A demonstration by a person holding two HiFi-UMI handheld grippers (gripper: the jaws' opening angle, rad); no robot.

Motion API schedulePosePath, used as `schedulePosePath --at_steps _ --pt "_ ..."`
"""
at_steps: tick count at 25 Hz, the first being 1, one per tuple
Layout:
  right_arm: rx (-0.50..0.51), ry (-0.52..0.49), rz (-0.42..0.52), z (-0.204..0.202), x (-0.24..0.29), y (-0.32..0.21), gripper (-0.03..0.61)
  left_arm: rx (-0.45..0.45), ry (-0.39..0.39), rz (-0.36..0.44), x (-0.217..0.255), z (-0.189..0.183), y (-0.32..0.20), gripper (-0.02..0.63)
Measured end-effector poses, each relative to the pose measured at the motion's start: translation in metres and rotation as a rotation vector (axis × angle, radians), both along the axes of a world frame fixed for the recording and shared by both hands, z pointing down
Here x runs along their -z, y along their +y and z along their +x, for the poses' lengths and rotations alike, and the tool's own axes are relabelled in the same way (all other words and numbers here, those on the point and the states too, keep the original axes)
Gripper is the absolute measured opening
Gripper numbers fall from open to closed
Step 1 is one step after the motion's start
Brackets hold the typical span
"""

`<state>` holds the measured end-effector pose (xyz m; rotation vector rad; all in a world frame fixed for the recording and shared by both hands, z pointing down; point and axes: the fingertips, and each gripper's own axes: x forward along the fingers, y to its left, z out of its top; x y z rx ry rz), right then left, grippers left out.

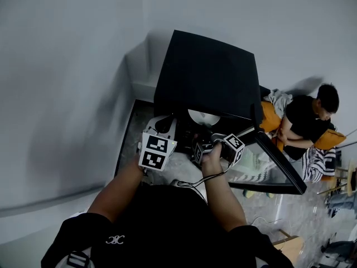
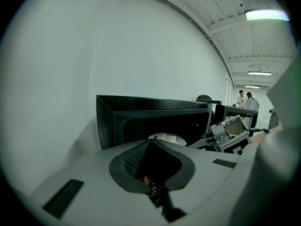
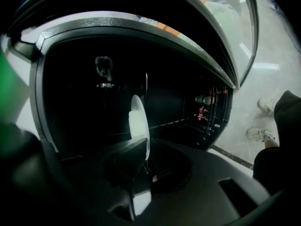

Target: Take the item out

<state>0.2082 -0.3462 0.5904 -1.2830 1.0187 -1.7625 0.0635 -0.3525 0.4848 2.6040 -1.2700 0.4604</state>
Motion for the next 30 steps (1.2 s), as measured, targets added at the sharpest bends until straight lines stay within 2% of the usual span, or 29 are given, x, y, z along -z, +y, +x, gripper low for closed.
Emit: schedulePosePath --at_steps 5,14,21,30 --pt "-0.001 0.002 0.01 0.003 -0.005 -0.008 0.046 -0.002 0.0 0.001 0.002 0.002 0.002 0.0" --pt "-0.071 -0.03 -0.015 0.003 -0.006 -0.017 0.044 0.0 -0.009 -0.004 0.001 -0.002 0.006 -0.001" --pt "-0.047 -0.036 0.135 0.002 0.009 -0.017 0.023 -0.012 -0.01 -0.021 -0.004 -0.007 0.008 0.0" --pt "-0.018 0.052 0.191 0.009 0.006 0.006 0.021 -0.01 -0.004 -0.017 -0.004 -0.012 0.005 -0.001"
